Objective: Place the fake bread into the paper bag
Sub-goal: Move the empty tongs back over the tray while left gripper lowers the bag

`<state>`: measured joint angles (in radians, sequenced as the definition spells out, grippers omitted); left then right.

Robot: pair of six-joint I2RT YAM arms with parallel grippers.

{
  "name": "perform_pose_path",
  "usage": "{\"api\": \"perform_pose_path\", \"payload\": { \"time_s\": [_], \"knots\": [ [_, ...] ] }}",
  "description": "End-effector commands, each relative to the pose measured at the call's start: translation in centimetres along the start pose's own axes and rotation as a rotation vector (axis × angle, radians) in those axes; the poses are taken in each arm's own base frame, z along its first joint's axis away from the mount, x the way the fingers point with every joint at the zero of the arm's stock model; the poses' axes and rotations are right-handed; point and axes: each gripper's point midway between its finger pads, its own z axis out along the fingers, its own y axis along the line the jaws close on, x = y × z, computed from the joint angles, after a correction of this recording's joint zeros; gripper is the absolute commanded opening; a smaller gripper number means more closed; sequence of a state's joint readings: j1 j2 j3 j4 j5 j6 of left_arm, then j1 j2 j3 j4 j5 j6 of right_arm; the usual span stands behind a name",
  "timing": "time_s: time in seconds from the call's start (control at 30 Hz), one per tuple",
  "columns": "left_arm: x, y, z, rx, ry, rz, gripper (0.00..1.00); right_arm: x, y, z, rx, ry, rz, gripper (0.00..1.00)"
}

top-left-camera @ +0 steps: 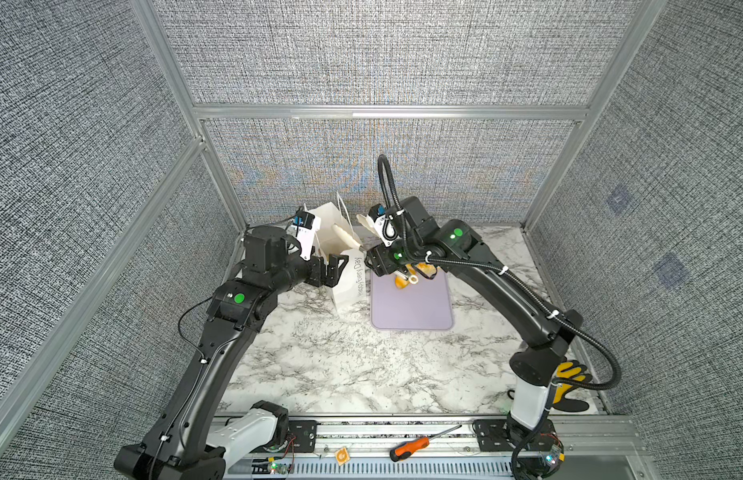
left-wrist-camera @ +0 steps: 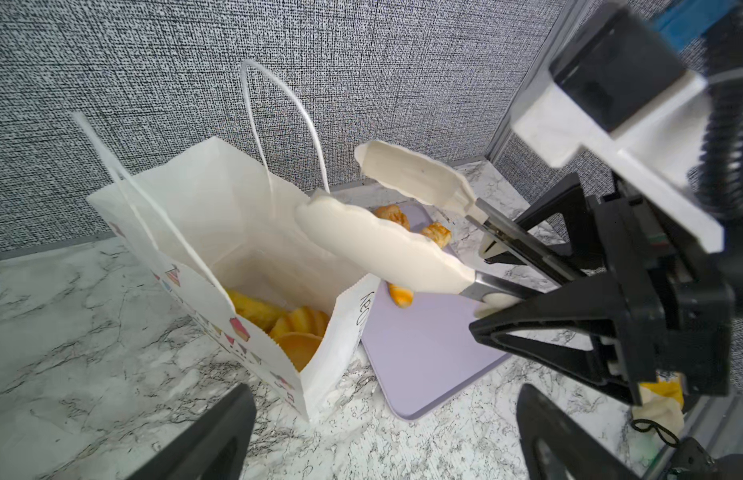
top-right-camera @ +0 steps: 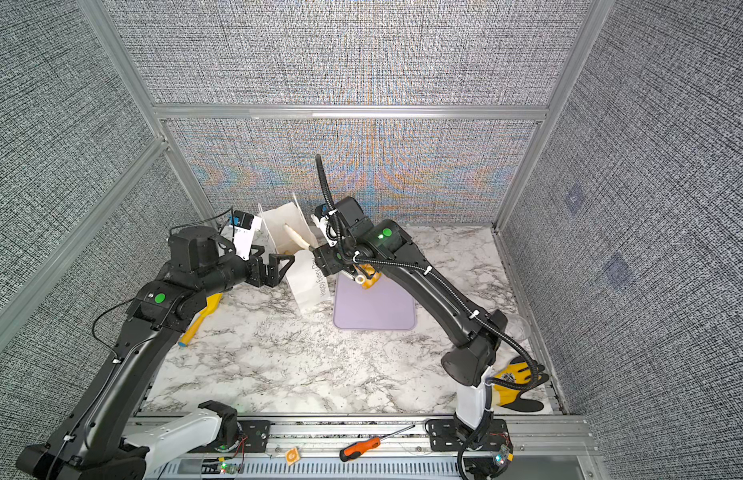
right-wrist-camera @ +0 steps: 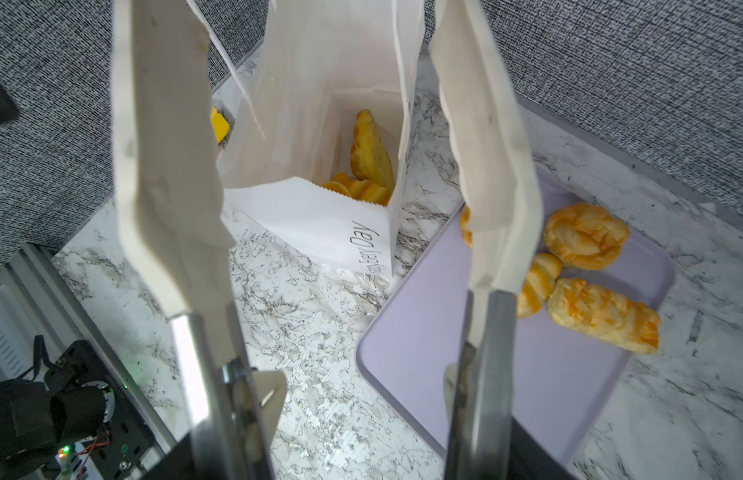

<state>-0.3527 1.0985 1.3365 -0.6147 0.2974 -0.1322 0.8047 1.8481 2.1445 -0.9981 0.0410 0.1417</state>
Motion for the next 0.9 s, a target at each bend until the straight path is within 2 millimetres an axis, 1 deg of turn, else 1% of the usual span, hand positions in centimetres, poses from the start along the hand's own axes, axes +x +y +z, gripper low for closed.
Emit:
{"api": "perform_pose_path", "payload": {
  "time_s": [0.0,0.17,0.33,0.67,0.87],
  "knots": [
    [-1.0,-0.8,-0.1,0.045,-0.036,0.005,0.99,-0.2,-1.2,-1.0,0.059,-0.036,0.003,0.72],
    [-1.2,-1.5,0.1,0.076,-0.041,0.003,0.98,1.0,-2.8,-2.1,0.121,-0.037,0.035,0.72],
    [-1.4,-2.2,0.2,0.094,-0.053,0.011,0.98,2.6,-4.7,-2.4,0.186,-0.023,0.086,0.73],
    [-0.4,-4.5,1.6,0.133,-0.018,0.052,0.97,6.5,-8.3,-1.8,0.294,0.042,0.198,0.73],
    [0.2,-5.2,2.2,0.15,-0.003,0.059,0.97,8.8,-10.1,-1.2,0.36,0.086,0.25,0.73]
  ]
}}
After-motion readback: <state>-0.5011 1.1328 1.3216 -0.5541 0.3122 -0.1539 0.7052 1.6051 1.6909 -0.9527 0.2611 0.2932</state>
